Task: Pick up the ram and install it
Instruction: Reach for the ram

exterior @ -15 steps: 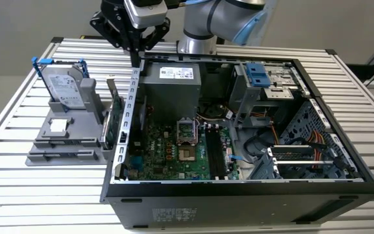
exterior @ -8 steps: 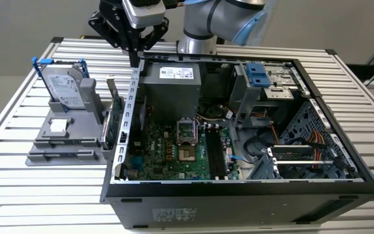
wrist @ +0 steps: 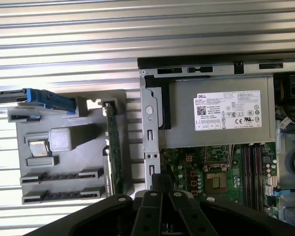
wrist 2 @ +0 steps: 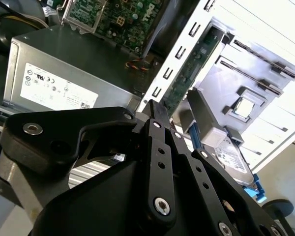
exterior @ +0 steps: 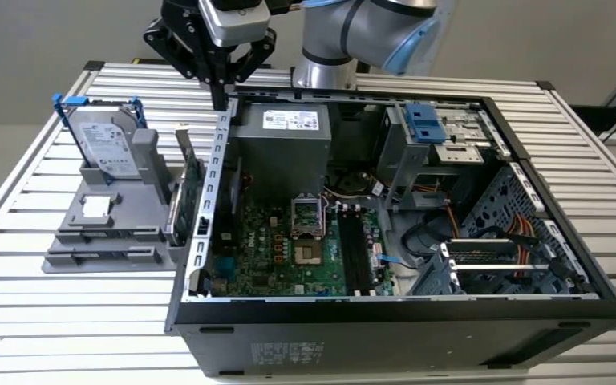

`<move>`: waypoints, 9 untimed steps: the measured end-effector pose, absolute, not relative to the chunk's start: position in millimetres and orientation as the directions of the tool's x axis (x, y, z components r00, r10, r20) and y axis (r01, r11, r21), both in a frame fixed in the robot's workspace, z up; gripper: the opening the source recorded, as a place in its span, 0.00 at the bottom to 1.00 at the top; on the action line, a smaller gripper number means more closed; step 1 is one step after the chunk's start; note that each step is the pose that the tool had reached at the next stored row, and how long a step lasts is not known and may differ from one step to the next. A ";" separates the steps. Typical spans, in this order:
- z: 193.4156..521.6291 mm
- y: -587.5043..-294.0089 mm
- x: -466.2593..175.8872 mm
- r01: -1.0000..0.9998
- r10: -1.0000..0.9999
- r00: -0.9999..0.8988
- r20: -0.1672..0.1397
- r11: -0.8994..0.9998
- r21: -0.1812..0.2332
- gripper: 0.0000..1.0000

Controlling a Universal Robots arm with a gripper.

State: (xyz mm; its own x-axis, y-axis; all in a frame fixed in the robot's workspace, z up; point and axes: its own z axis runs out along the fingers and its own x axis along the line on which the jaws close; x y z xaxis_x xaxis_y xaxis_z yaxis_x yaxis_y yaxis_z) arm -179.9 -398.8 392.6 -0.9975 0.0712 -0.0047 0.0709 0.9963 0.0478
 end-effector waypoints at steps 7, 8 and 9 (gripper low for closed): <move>392.6 -398.8 -181.3 0.071 0.071 -0.997 -0.005 0.996 0.048 0.00; 392.6 -398.8 -181.4 0.071 0.071 -0.997 -0.005 0.996 0.048 0.00; 392.6 -398.8 -181.7 0.071 0.071 -0.997 -0.005 0.996 0.048 0.00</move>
State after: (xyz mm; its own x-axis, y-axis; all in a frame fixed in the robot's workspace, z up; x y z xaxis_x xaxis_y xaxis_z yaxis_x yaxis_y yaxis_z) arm -181.7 -398.8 392.6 -0.9975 0.0712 -0.0046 0.0709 0.9963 0.0477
